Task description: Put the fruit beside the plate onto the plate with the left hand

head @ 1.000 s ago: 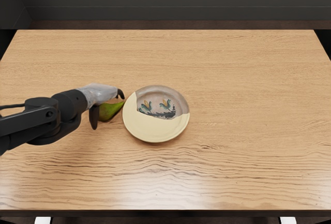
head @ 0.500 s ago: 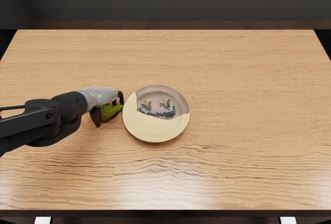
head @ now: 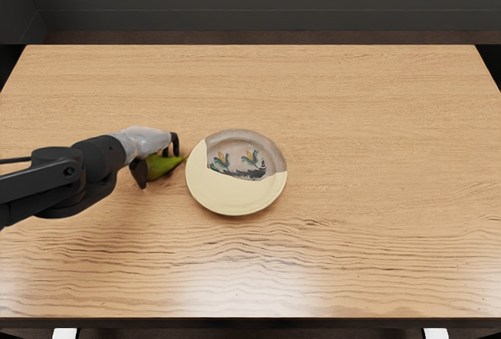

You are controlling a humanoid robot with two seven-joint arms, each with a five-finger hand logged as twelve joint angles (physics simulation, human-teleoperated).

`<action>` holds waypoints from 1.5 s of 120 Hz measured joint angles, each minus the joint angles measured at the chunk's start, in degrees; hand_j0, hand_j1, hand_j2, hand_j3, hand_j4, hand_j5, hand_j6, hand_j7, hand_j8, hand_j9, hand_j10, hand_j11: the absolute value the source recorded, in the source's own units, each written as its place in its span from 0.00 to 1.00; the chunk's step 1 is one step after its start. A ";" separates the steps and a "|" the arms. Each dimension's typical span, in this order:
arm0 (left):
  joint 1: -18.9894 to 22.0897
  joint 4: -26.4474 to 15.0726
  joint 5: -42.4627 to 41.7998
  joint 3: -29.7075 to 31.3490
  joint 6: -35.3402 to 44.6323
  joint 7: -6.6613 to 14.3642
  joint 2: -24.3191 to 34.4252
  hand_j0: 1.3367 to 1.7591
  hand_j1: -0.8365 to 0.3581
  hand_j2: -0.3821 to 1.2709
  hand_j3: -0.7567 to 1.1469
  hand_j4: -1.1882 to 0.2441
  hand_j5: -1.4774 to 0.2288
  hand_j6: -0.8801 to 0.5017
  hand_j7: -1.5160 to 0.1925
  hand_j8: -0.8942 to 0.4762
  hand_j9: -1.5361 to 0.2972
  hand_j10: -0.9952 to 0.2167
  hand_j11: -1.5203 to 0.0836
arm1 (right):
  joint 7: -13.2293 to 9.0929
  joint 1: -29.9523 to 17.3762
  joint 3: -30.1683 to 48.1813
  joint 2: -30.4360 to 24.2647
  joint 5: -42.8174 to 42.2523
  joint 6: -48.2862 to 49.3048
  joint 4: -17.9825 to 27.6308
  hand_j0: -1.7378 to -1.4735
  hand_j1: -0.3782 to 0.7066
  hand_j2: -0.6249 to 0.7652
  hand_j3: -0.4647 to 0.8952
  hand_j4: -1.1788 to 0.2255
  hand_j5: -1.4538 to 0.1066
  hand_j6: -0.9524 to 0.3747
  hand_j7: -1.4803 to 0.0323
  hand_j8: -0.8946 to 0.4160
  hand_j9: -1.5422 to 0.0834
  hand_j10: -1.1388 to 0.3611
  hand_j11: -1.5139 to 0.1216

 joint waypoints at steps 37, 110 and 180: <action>-2.37 1.56 -0.53 -0.39 -0.01 -0.02 1.47 0.75 0.49 0.40 0.40 0.60 0.31 0.43 0.34 0.39 0.34 0.37 0.38 | 0.00 0.07 0.00 0.00 0.01 0.00 0.02 0.30 0.05 0.45 0.34 0.82 0.91 0.70 0.96 0.66 0.93 0.74 0.91; -10.74 -1.12 -7.18 -0.90 -0.67 -0.04 1.41 0.76 0.45 0.49 0.40 0.38 0.32 0.34 0.35 0.35 0.35 0.34 0.39 | 0.00 0.08 0.00 0.00 0.01 0.00 0.04 0.30 0.05 0.45 0.34 0.82 0.91 0.70 0.96 0.66 0.93 0.74 0.91; -14.57 -1.82 -12.44 -0.83 -0.61 -0.06 -5.27 0.76 0.39 0.53 0.40 0.36 0.32 0.27 0.35 0.34 0.35 0.30 0.38 | 0.00 0.86 0.00 0.00 0.02 0.07 0.00 0.30 0.05 0.45 0.34 0.82 0.91 0.70 0.96 0.66 0.93 0.74 0.91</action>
